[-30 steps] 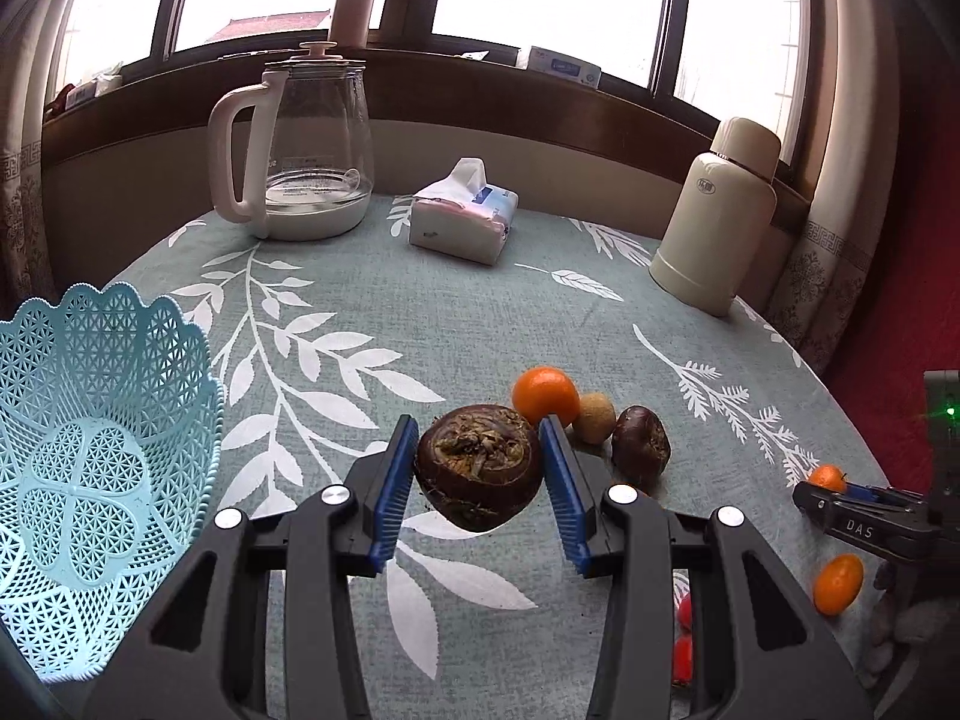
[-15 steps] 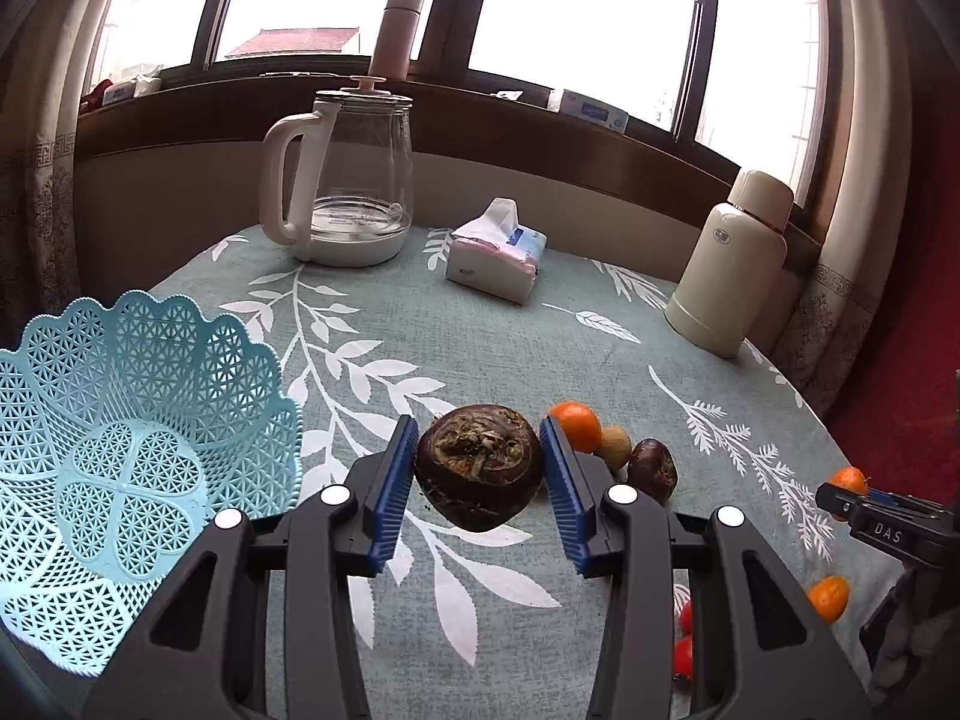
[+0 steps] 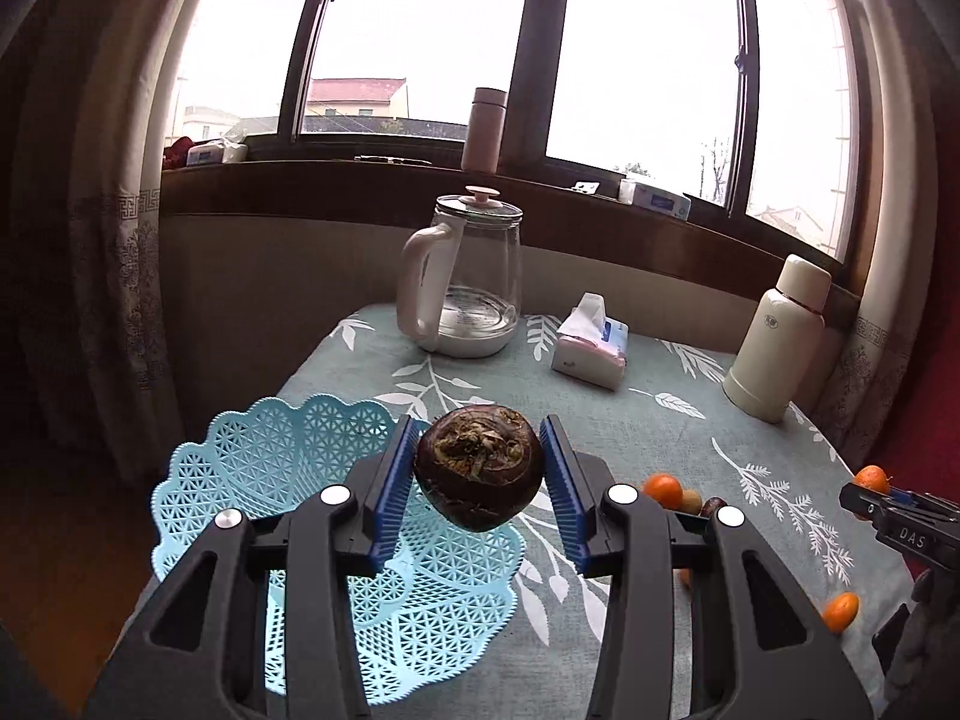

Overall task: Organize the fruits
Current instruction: 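Carry both fruits into the blue basket, left releases brown fruit while right releases orange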

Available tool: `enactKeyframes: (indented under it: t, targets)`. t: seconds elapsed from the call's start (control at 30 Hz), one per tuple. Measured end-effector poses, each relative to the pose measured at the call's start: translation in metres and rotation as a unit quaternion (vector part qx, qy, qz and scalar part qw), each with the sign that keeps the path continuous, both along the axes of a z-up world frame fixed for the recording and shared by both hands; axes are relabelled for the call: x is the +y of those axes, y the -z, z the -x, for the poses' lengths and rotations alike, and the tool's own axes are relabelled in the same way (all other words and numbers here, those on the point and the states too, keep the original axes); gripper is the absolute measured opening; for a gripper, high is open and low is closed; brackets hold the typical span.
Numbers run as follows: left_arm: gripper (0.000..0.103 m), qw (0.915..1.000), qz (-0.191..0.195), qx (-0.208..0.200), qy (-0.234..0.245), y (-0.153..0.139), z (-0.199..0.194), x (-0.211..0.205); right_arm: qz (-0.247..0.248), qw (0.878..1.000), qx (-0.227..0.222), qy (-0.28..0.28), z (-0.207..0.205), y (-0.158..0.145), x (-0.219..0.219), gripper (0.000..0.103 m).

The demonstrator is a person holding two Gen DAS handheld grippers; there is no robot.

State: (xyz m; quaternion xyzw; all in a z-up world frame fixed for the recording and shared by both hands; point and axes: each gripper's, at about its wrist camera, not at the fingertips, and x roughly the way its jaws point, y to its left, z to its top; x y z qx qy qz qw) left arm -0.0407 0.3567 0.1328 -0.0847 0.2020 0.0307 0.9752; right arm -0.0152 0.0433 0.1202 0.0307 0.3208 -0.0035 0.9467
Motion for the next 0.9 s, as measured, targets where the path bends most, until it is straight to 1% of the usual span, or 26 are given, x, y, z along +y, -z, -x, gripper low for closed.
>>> enactKeyframes:
  t: [0.13, 0.23, 0.43, 0.53, 0.6, 0.67, 0.73, 0.77, 0.8, 0.83, 0.87, 0.9]
  targets:
    - [0.043, 0.9996, 0.005, 0.005, -0.027, -0.001, 0.004, 0.027, 0.001, 1.0, -0.013, -0.022, 0.004, -0.011, 0.019, 0.04]
    - [0.043, 0.9992, 0.008, 0.011, -0.038, 0.0, 0.002, 0.041, 0.001, 0.999, -0.019, -0.038, 0.005, -0.017, 0.034, 0.04]
    - [0.043, 0.9986, 0.005, 0.028, -0.045, 0.001, -0.003, 0.055, 0.007, 0.997, -0.027, -0.073, 0.007, -0.025, 0.066, 0.04]
    - [0.043, 0.9983, 0.012, 0.029, -0.048, 0.0, -0.002, 0.061, 0.009, 0.996, -0.03, -0.089, 0.008, -0.028, 0.082, 0.04]
    - [0.047, 0.9981, 0.018, 0.028, -0.052, -0.002, -0.001, 0.066, 0.009, 0.995, -0.029, -0.1, 0.008, -0.029, 0.091, 0.04]
    - [0.058, 0.9978, 0.023, 0.022, -0.058, -0.005, 0.003, 0.071, 0.005, 0.993, -0.027, -0.112, 0.008, -0.03, 0.101, 0.04]
    - [0.06, 0.9976, 0.026, 0.015, -0.062, -0.009, 0.007, 0.076, -0.001, 0.992, -0.024, -0.123, 0.006, -0.029, 0.11, 0.04]
    - [0.063, 0.9975, 0.029, 0.013, -0.063, -0.011, 0.009, 0.078, -0.004, 0.991, -0.022, -0.13, 0.006, -0.029, 0.115, 0.04]
    - [0.067, 0.9973, 0.032, 0.01, -0.065, -0.013, 0.011, 0.08, -0.005, 0.99, -0.02, -0.136, 0.005, -0.029, 0.12, 0.04]
    - [0.076, 0.9971, 0.034, 0.005, -0.067, -0.015, 0.013, 0.083, -0.005, 0.99, -0.019, -0.142, 0.005, -0.029, 0.125, 0.04]
    - [0.08, 0.9969, 0.036, 0.0, -0.069, -0.017, 0.015, 0.085, -0.005, 0.989, -0.018, -0.149, 0.004, -0.028, 0.131, 0.04]
    - [0.08, 0.9968, 0.036, -0.004, -0.072, -0.019, 0.017, 0.087, -0.005, 0.988, -0.017, -0.156, 0.004, -0.028, 0.137, 0.04]
